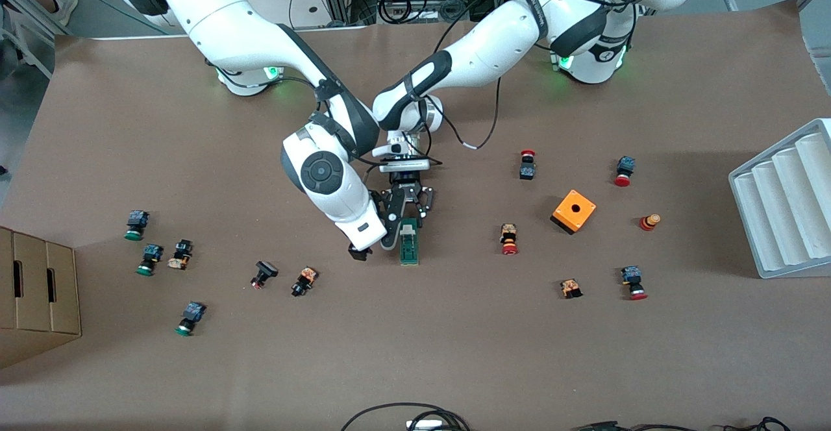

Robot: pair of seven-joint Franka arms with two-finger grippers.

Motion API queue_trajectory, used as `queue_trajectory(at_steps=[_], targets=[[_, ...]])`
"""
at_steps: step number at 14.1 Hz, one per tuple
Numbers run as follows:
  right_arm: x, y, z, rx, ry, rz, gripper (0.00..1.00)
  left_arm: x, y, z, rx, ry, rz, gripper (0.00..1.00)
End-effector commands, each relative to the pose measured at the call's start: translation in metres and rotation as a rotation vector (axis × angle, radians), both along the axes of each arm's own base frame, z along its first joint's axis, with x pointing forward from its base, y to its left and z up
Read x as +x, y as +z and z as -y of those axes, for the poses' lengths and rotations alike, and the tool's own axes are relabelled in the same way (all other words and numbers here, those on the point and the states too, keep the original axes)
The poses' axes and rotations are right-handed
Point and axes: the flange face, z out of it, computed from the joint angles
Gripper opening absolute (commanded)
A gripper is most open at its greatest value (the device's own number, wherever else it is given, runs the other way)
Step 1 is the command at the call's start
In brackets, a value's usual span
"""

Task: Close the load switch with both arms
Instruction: 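Grasp the white handle with the right gripper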

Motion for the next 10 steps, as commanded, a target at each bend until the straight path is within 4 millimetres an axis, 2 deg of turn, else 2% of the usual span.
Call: queue_trajectory(at_steps=[1,4,10], targets=[[-0.005,-0.017,-0.015,0.012,0.005,0.037,1.00,0.000,-0.002,0.005,-0.013,0.001,0.031,0.61],[-0.016,-0.036,-0.023,0.024,-0.026,0.058,1.00,0.000,-0.002,0.005,-0.013,0.001,0.031,0.61],[-0.023,-0.052,-0.034,0.029,-0.036,0.085,1.00,0.000,-0.002,0.005,-0.013,0.001,0.031,0.61]])
